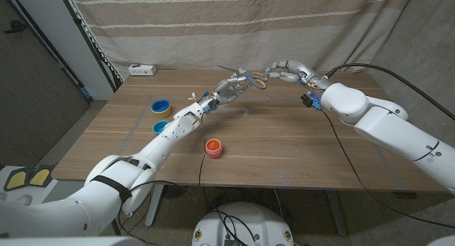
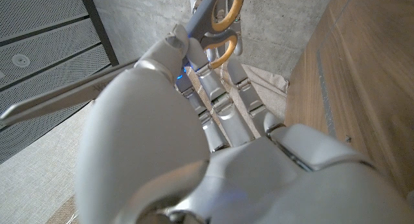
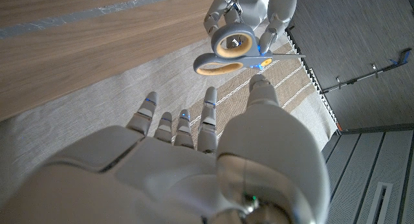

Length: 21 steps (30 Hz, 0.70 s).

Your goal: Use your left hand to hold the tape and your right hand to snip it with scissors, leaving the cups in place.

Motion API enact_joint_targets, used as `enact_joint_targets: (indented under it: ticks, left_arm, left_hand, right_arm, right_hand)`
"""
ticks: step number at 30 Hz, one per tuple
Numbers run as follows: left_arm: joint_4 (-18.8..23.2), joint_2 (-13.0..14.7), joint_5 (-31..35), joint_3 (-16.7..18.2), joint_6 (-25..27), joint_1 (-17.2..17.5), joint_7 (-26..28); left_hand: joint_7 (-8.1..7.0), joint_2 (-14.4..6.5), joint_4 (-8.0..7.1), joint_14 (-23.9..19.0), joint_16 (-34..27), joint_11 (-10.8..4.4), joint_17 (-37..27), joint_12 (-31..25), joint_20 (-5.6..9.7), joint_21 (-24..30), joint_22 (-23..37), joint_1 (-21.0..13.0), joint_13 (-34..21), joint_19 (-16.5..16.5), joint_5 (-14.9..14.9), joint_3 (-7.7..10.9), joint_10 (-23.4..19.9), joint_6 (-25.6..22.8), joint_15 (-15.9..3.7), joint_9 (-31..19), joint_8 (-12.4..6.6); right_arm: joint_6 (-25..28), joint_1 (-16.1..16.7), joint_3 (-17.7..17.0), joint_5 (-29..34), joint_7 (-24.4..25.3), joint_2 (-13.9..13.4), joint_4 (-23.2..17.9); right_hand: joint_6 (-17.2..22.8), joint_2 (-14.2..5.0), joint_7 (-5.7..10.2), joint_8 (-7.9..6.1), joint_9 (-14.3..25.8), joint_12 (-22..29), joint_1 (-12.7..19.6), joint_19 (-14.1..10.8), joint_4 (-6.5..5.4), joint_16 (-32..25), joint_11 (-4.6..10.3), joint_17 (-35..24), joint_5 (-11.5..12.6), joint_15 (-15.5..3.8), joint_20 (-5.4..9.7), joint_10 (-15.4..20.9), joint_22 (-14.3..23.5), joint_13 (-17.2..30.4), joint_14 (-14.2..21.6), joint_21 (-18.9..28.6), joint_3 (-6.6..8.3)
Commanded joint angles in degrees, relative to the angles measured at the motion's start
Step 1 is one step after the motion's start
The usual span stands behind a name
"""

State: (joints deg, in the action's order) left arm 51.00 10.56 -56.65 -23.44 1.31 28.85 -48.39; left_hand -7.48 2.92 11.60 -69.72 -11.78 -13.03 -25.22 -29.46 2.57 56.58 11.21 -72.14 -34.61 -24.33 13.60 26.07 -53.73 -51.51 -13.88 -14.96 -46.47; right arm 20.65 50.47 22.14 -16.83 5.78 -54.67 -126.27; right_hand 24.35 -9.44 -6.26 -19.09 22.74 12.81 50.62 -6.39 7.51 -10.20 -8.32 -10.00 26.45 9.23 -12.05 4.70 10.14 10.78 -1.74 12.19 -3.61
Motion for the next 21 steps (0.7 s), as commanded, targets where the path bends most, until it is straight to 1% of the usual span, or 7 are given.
enact_joint_targets:
  ticks: [1,5,10,21]
  left_arm:
    - [-0.53,-0.34,0.16,0.02,0.08,-0.2,-1.15]
    - [-0.81,-0.44,0.2,0.0,0.01,-0.31,-1.62]
    - [-1.61,-0.68,0.1,-0.02,0.35,-0.71,-2.36]
    - [-3.29,-1.22,0.45,-0.01,0.23,-1.56,-3.39]
  left_hand:
    - [0.7,-0.23,-3.55,-0.41,-0.34,1.74,-0.13,-0.17,7.43,0.38,0.13,0.37,-2.33,0.08,0.0,3.97,-3.28,-1.23,-0.03,-0.02,0.05]
    - [0.49,-0.19,-3.54,-0.42,-0.34,1.72,-0.13,-0.16,7.44,0.43,0.14,0.37,-2.32,0.08,-0.01,3.99,-3.31,-1.21,-0.03,-0.07,0.04]
    - [0.74,-0.17,-3.54,-0.43,-0.34,1.72,-0.14,-0.19,7.44,0.44,0.14,0.37,-2.39,0.06,-0.01,4.05,-3.36,-1.04,-0.03,0.07,0.21]
    - [0.58,-0.14,-3.54,-0.47,-0.32,1.7,-0.16,-0.12,7.45,0.5,0.15,0.39,-2.42,0.07,-0.03,4.15,-3.31,-1.03,-0.03,0.29,0.38]
  right_arm:
    - [4.06,-0.64,0.44,1.39,0.05,-0.58,-1.68]
    - [5.56,-1.07,0.64,1.42,-0.32,-0.95,-2.18]
    - [6.29,-1.56,0.78,1.39,-0.87,-1.31,-2.28]
    - [6.07,-1.83,1.02,1.88,-0.86,-1.38,-2.18]
  right_hand:
    - [0.48,0.03,-0.48,-0.53,0.34,0.18,0.77,-0.26,0.05,-0.33,-0.44,-0.08,-0.37,0.49,-0.18,0.05,-0.04,0.16,-0.06,-0.07,0.31]
    - [0.67,0.01,-0.74,-0.65,0.49,0.23,0.83,-0.28,0.01,-0.33,-0.54,-0.08,-0.48,0.56,-0.21,0.18,-0.05,0.16,0.01,-0.14,0.39]
    - [1.09,-0.01,-0.73,-0.89,0.71,0.26,0.9,-0.33,-0.05,-0.3,-0.6,-0.08,-0.65,0.63,-0.12,0.27,-0.05,0.15,0.03,-0.23,0.5]
    - [1.63,-0.01,-0.5,-1.25,1.12,0.3,1.33,0.04,0.03,-0.26,-0.45,-0.08,-0.87,0.47,0.06,0.38,-0.05,0.15,0.08,-0.56,0.82]
